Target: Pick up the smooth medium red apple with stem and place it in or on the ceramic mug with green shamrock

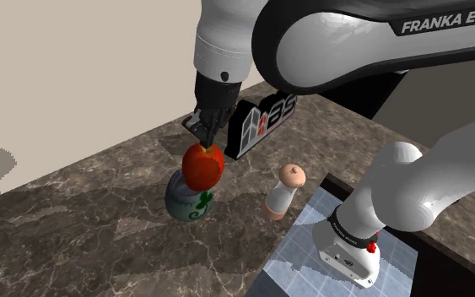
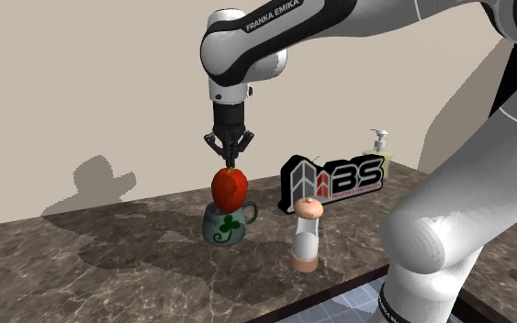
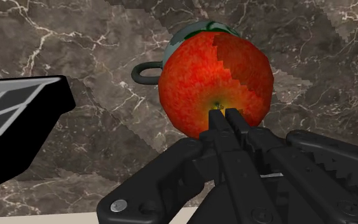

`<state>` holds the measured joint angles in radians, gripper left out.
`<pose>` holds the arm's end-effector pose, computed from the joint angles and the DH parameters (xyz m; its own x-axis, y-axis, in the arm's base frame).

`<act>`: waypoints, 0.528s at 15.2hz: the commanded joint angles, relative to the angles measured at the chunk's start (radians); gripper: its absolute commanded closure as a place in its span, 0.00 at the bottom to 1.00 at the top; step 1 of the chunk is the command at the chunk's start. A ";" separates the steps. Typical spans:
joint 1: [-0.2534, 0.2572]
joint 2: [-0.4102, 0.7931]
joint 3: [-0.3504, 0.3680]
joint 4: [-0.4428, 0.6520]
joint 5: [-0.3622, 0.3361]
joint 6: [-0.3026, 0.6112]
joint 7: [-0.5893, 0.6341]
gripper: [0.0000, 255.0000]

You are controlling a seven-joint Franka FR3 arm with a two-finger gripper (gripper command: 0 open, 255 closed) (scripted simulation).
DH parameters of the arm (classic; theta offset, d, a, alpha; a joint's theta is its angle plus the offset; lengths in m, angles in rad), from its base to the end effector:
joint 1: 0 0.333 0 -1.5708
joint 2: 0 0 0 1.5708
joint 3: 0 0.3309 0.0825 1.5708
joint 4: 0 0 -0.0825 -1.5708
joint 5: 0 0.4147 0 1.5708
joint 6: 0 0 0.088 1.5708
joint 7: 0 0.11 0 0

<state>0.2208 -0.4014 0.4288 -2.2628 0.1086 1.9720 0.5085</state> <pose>0.3644 0.3048 0.5117 0.9918 0.0787 0.1002 0.0778 -0.9969 0.0129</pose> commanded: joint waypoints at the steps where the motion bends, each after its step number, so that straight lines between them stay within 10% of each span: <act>1: 0.000 0.000 0.000 -0.001 0.000 0.000 0.000 1.00; 2: 0.000 0.000 0.000 -0.001 0.000 0.000 0.000 0.00; 8: 0.000 -0.008 -0.004 0.026 0.001 -0.035 -0.001 0.00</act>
<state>0.2209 -0.4043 0.4270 -2.2495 0.1086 1.9554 0.5082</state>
